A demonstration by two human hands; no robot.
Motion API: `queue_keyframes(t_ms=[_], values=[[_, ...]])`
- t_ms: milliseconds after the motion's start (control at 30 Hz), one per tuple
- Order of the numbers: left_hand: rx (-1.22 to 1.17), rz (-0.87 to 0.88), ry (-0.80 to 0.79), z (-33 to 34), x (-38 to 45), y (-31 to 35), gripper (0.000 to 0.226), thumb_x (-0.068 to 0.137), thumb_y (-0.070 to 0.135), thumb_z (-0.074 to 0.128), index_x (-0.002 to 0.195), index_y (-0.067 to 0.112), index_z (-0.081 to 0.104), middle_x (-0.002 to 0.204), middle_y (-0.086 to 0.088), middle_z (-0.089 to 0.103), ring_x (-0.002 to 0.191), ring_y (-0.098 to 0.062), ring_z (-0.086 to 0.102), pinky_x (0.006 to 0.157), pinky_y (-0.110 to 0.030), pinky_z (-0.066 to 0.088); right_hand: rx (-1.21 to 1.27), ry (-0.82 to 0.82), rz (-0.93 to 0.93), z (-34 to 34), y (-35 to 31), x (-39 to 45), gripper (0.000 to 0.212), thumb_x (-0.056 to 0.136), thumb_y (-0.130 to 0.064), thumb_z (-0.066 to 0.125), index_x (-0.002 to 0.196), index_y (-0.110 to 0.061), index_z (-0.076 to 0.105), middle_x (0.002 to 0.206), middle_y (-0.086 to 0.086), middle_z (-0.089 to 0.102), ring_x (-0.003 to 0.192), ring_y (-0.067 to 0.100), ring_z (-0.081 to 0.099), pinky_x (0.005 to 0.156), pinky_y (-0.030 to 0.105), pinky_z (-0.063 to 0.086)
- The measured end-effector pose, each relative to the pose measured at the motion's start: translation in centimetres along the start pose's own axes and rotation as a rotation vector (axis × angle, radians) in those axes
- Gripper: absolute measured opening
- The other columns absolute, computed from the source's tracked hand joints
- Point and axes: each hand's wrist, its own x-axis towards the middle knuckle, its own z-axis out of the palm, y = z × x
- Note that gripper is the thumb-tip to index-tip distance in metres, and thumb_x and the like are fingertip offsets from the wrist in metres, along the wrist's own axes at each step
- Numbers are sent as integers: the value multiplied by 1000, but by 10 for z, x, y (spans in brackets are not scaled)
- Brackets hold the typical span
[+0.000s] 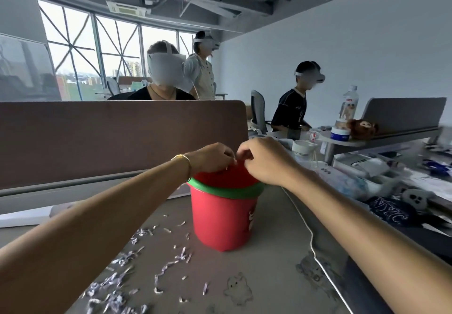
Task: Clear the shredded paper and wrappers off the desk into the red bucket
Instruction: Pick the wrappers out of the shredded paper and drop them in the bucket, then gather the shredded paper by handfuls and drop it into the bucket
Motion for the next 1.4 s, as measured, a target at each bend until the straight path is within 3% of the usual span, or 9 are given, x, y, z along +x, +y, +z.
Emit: queue_keyframes(t_ms=[100,300,433,600,833,1067,1233,1300,1400], values=[[125,27,-44,-2,-11,5,24,96,34,57,102,17,73,98,-7,74,91,-25,67,86,-39,51,-10,26,36,-1,-6,-4,31,78,-13,51,88,-27,76,86,1,75,84,25,67,75,39,57],[379,48,52,-14,-56,12,45,81,42,40,113,32,70,107,3,74,101,-22,68,91,-39,53,7,58,46,2,-30,-21,24,77,-26,50,88,-23,71,80,4,73,81,32,67,69,41,57],[435,46,161,-22,-104,7,32,91,31,49,117,35,67,116,6,70,108,-21,64,91,-39,52,66,106,4,7,-54,-42,25,76,-20,53,94,-24,70,92,2,73,89,30,67,74,42,55],[377,21,311,-25,-176,-13,32,88,25,55,113,38,67,112,9,72,104,-22,65,88,-37,52,169,141,-71,23,-94,-73,36,76,-35,45,100,-22,69,97,-2,73,94,27,68,78,43,55],[369,-35,327,-10,-281,-48,42,80,37,48,119,39,63,117,4,73,101,-22,70,85,-38,57,246,30,-180,47,-159,-132,32,78,-11,59,106,-21,70,100,2,73,95,28,68,77,39,54],[361,-86,267,23,-377,-85,29,94,24,55,116,39,65,124,9,69,105,-14,67,90,-39,57,316,-187,-262,87,-216,-214,29,89,-24,55,115,-20,68,109,6,72,95,28,69,79,41,56],[414,-228,247,37,-430,-112,33,92,28,56,124,33,63,128,4,67,109,-19,65,93,-38,53,166,-420,-385,127,-243,-262,61,100,-55,43,155,-31,33,157,7,41,144,28,40,117,44,33],[403,-274,254,39,-448,-122,32,92,29,55,123,34,63,128,4,67,111,-20,65,94,-40,52,159,-471,-415,140,-258,-269,70,96,-67,35,158,-38,18,166,7,25,152,28,25,122,47,22],[398,-333,271,40,-470,-134,33,91,28,50,121,38,61,126,6,68,107,-18,66,91,-39,54,163,-469,-451,153,-278,-270,78,90,-77,34,156,-39,18,166,5,23,150,28,28,118,50,29]])
